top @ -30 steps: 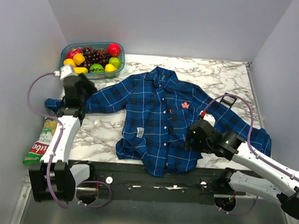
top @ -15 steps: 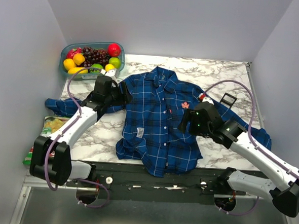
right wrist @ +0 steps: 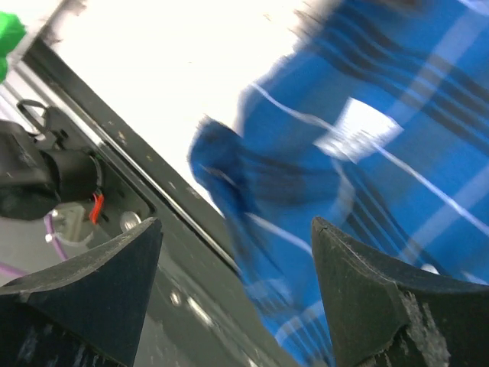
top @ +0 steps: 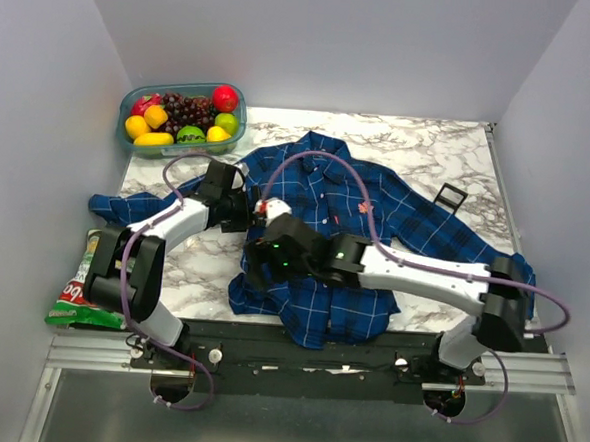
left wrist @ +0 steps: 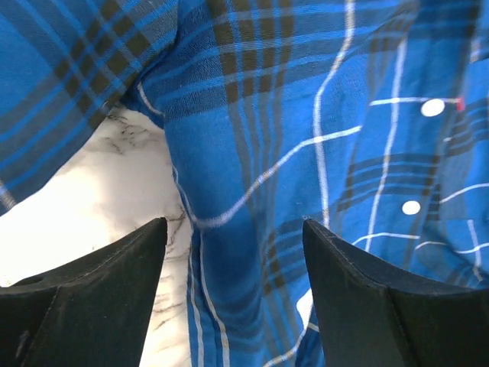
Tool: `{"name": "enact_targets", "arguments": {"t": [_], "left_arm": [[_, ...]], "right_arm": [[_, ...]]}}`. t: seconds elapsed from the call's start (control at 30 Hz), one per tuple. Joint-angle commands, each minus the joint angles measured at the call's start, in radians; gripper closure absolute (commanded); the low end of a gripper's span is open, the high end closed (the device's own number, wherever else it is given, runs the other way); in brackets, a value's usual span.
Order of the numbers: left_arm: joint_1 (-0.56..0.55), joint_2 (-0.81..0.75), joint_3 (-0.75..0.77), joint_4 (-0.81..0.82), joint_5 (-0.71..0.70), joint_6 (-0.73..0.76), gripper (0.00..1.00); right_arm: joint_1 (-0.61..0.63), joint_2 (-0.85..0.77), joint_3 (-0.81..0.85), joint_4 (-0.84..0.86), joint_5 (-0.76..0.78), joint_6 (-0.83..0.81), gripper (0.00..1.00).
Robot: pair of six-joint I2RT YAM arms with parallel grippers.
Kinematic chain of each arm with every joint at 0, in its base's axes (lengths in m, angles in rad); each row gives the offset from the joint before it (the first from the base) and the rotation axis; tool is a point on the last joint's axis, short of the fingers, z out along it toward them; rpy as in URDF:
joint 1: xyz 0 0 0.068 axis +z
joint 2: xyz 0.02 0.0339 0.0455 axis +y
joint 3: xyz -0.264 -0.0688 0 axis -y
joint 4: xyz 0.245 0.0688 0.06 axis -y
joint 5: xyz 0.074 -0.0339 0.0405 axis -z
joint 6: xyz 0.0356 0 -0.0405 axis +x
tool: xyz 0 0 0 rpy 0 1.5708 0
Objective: Pin the brooch onto the clothing
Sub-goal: Smooth out the clothing with brooches at the center of the board.
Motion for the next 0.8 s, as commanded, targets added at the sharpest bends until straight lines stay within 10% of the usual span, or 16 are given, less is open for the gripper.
{"name": "enact_targets", "arguments": {"t": [0.0, 0.77], "left_arm": [[0.0, 0.06, 0.079, -0.067, 0.058, 0.062, 0.26], [0.005, 0.133, 0.107, -0.069, 0.107, 0.077, 0.44]], "right_arm": [[0.06, 0.171, 0.191, 0.008, 0.111, -0.076, 0.14], [0.141, 0.518, 0.417, -0.166, 0.326, -0.012, 0.42]]}}
